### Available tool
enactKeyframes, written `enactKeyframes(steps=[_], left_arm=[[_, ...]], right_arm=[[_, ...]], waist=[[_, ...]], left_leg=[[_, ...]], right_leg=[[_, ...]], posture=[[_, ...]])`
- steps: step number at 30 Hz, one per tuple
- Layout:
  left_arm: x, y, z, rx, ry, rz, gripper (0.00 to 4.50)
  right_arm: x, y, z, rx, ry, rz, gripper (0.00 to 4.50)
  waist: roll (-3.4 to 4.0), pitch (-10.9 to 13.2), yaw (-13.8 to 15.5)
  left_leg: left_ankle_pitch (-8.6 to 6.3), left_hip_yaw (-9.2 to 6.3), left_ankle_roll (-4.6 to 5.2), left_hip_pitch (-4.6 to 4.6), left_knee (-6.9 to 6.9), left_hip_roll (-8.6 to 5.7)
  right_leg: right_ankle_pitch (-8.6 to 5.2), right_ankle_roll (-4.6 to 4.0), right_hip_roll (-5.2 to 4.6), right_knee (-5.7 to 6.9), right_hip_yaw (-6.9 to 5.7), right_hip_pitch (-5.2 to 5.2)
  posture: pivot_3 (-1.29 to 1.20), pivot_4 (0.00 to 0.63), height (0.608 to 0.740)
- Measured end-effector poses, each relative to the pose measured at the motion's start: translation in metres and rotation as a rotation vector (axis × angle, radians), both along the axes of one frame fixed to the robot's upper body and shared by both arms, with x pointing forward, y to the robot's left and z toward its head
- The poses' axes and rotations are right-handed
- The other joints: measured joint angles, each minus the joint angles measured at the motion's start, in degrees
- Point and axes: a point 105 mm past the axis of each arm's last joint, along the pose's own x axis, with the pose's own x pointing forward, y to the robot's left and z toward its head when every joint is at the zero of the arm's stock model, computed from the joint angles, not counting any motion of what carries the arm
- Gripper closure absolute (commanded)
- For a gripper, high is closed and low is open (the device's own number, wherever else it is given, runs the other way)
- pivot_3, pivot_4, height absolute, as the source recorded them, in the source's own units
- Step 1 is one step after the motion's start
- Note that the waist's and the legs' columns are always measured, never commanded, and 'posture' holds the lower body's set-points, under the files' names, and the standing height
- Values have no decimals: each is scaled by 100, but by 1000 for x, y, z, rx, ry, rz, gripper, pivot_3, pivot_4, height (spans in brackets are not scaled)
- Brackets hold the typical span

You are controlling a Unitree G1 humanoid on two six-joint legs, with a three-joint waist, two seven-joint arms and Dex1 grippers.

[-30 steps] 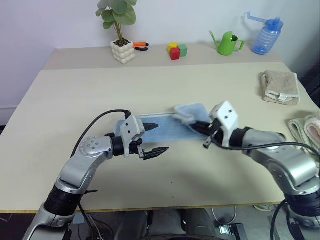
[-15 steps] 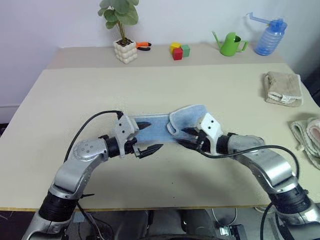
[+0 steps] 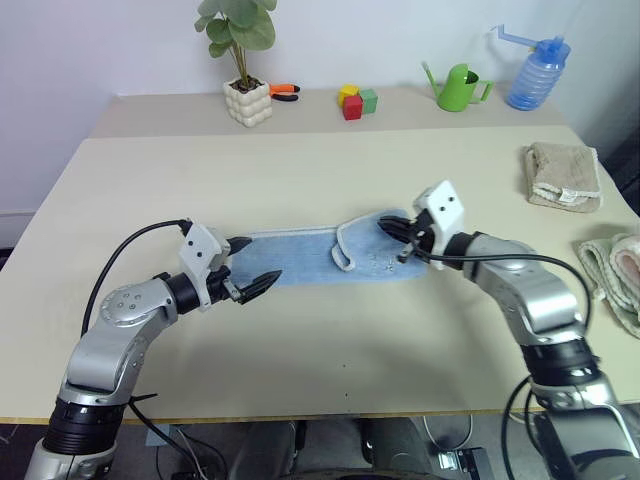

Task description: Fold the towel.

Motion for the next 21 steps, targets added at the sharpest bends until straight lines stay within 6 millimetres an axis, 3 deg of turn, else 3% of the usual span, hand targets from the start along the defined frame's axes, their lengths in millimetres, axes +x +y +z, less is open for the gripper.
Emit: enactKeyframes(steps=[5, 9, 12, 15, 18, 21], left_arm=[[-11, 5, -12, -2, 46, 35, 0], [-22, 8, -17, -9, 67, 80, 0], [-30, 10, -25, -36, 119, 123, 0], [-37, 12, -32, -131, 202, 191, 0], [-45, 10, -40, -215, 298, 243, 0], [-49, 4, -46, -323, 386, 289, 0]], right_arm=[[1, 14, -38, -88, 46, 38, 4437], [0, 17, -41, -130, -11, 50, 4437], [-1, 19, -37, -41, 5, 28, 4437], [-7, 19, -16, 2, -42, 63, 3215], [-14, 14, 7, -50, -134, 132, 1680], [-21, 17, 16, -95, -189, 191, 222]], waist=[[0, 0, -1], [-2, -4, -9], [-1, -3, -11], [1, -1, -3], [-1, -2, 10], [-2, -2, 9]], left_leg=[[-2, 0, -3, 0, 0, 0], [-4, 0, -4, 7, -1, 4], [-4, -1, -5, 4, -1, 7], [-5, 0, -4, 2, 0, 6], [-5, 0, -4, 3, 0, 7], [-5, 1, -4, 5, 1, 10]], right_leg=[[1, -1, 0, 0, 2, -1], [1, -2, 4, 2, 3, 3], [3, -4, 7, 3, 9, 0], [3, -4, 7, 1, 8, 0], [2, -4, 7, 0, 4, 2], [2, -4, 8, 0, 4, 2]], posture=[[0, 150, 732], [0, 150, 732], [0, 150, 732], [0, 150, 732], [0, 150, 732], [0, 150, 732]])
